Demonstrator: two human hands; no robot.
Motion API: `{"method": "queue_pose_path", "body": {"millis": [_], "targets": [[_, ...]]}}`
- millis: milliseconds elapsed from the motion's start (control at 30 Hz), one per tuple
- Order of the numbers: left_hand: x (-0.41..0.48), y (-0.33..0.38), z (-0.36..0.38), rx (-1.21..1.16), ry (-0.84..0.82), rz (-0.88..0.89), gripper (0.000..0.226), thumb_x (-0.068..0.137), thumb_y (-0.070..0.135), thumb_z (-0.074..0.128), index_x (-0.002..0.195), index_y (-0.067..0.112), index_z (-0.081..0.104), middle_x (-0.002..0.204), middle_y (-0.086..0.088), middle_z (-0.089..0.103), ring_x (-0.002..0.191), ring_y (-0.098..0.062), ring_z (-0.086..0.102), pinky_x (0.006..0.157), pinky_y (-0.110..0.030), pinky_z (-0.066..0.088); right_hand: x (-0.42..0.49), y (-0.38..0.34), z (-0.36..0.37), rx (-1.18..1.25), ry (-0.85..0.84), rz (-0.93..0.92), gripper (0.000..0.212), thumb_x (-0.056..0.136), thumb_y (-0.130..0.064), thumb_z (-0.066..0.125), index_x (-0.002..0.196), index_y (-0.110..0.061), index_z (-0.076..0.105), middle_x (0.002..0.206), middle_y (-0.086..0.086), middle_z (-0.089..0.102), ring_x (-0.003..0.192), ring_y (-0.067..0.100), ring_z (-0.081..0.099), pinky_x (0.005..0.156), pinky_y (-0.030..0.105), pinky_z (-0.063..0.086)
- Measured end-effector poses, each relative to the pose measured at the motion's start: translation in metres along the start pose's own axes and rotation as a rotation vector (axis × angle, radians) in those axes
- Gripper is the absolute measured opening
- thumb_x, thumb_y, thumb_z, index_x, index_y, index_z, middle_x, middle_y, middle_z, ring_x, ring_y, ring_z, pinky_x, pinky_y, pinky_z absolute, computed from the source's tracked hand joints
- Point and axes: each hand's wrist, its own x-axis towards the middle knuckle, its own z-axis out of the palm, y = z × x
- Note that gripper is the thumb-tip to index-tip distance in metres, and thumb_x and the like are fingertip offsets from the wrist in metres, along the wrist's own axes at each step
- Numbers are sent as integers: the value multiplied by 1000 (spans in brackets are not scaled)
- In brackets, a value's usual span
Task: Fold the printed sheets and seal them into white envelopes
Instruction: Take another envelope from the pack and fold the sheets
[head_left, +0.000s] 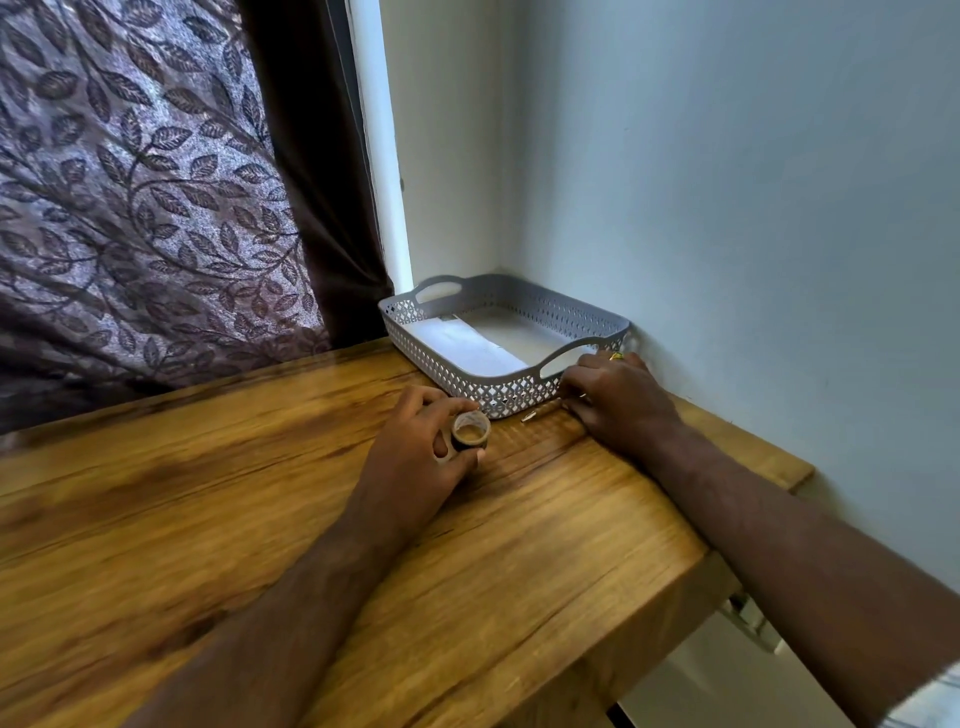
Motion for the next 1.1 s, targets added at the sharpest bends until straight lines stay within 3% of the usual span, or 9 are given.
{"method": "queue_pose_path", "body": {"millis": [133, 267, 367, 500, 667, 767, 867, 967, 1100], "targets": [[-1, 3, -1, -44, 16, -2, 52, 78, 29, 83, 127, 25, 63, 116, 14, 52, 97, 6, 51, 77, -3, 40, 3, 0, 1, -44, -11, 24, 9, 88, -30, 69, 95, -24, 69, 96, -4, 67, 90, 25, 67, 93, 41, 41], [-1, 2, -1, -74, 15, -13, 52, 78, 29, 83, 127, 25, 64, 113, 14, 55, 98, 6, 54, 77, -4, 40, -2, -4, 0, -24, 15, 43, 10, 90, -30, 67, 97, -23, 66, 95, -3, 65, 84, 24, 66, 86, 42, 52], [0, -1, 0, -82, 5, -31, 52, 78, 30, 83, 127, 25, 65, 113, 14, 57, 94, 0, 58, 75, -9, 42, -10, -13, -2, 72, 49, 36, 6, 91, -24, 67, 95, -19, 66, 92, -1, 65, 80, 22, 64, 72, 34, 53], [1, -4, 3, -72, -19, -15, 53, 78, 32, 83, 128, 26, 64, 113, 13, 58, 96, -2, 58, 75, -8, 42, -24, -32, -8, 241, 80, 12, 5, 90, -23, 67, 93, -19, 67, 87, -5, 63, 75, 11, 58, 69, 36, 56], [0, 1, 6, -80, -70, 52, 57, 78, 29, 83, 132, 26, 62, 117, 9, 59, 104, -3, 56, 87, -16, 46, -41, -66, -23, 473, -79, -190, 54, 87, -44, 73, 130, -15, 63, 109, -3, 70, 91, 5, 64, 78, 16, 52], [-2, 8, 6, -107, -88, 94, 59, 81, 23, 81, 136, 23, 59, 114, 9, 59, 100, 1, 55, 84, -11, 46, -42, -66, -26, 517, -9, -200, 56, 83, -41, 79, 129, -13, 64, 111, -6, 68, 95, 2, 63, 82, 12, 49], [-2, 11, 9, -76, -123, 154, 59, 82, 19, 80, 137, 22, 59, 111, 6, 61, 95, -6, 58, 80, -20, 50, -42, -65, -24, 513, -10, -192, 55, 78, -36, 84, 125, -13, 65, 111, -6, 67, 92, 1, 62, 80, 11, 50], [-3, 11, 11, -98, -108, 126, 68, 84, 10, 77, 145, 23, 51, 117, 7, 59, 95, -2, 61, 83, -21, 52, -41, -66, -21, 526, 10, -87, 47, 78, -30, 84, 118, -15, 67, 105, -5, 71, 86, 2, 65, 73, 16, 53], [-2, 8, 6, -138, -47, 49, 63, 88, 8, 70, 146, 25, 49, 126, 10, 54, 98, -1, 63, 84, -20, 52, -34, -54, -13, 373, 152, 330, 39, 77, -42, 82, 109, -24, 68, 100, -6, 73, 88, 12, 67, 78, 33, 57]]}}
